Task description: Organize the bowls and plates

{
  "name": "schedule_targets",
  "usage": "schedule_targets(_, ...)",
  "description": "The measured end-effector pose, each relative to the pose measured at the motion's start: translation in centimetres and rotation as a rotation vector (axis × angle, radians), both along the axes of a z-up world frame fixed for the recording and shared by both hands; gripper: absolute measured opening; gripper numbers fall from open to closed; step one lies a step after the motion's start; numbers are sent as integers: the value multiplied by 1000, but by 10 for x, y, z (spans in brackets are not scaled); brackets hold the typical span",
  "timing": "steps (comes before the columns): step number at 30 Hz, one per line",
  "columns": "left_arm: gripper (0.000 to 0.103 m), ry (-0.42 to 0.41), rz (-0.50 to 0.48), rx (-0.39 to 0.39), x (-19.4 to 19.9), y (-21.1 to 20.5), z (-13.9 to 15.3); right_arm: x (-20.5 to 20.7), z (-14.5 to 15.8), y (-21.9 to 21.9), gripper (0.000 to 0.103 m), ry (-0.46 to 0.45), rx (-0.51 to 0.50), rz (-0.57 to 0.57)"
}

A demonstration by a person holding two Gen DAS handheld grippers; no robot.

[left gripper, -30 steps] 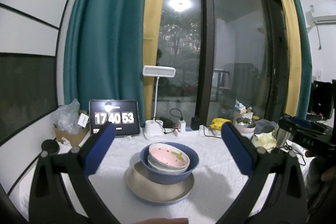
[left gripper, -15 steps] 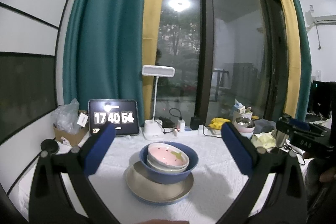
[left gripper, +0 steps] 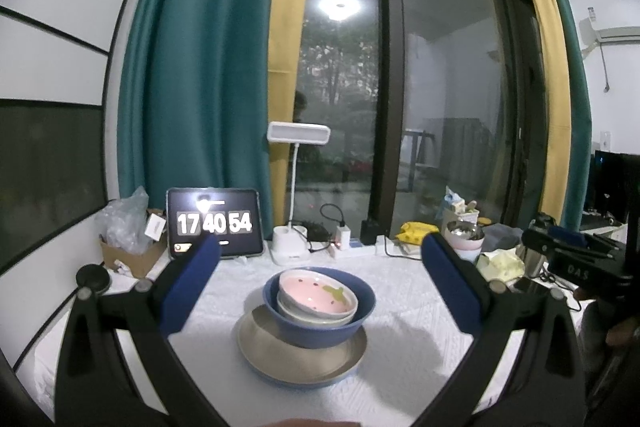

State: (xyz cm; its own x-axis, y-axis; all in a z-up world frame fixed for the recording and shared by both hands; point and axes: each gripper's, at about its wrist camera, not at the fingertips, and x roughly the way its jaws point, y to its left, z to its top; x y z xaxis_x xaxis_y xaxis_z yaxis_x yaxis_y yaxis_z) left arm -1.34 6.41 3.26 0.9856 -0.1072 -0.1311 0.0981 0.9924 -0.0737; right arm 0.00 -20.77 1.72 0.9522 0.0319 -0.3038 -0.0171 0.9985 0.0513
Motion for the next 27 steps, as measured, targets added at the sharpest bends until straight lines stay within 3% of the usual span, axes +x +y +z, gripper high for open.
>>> schedule_targets(27, 101, 2, -5, -1, -1, -4, -2, 1, -1, -1, 58, 5, 4, -2)
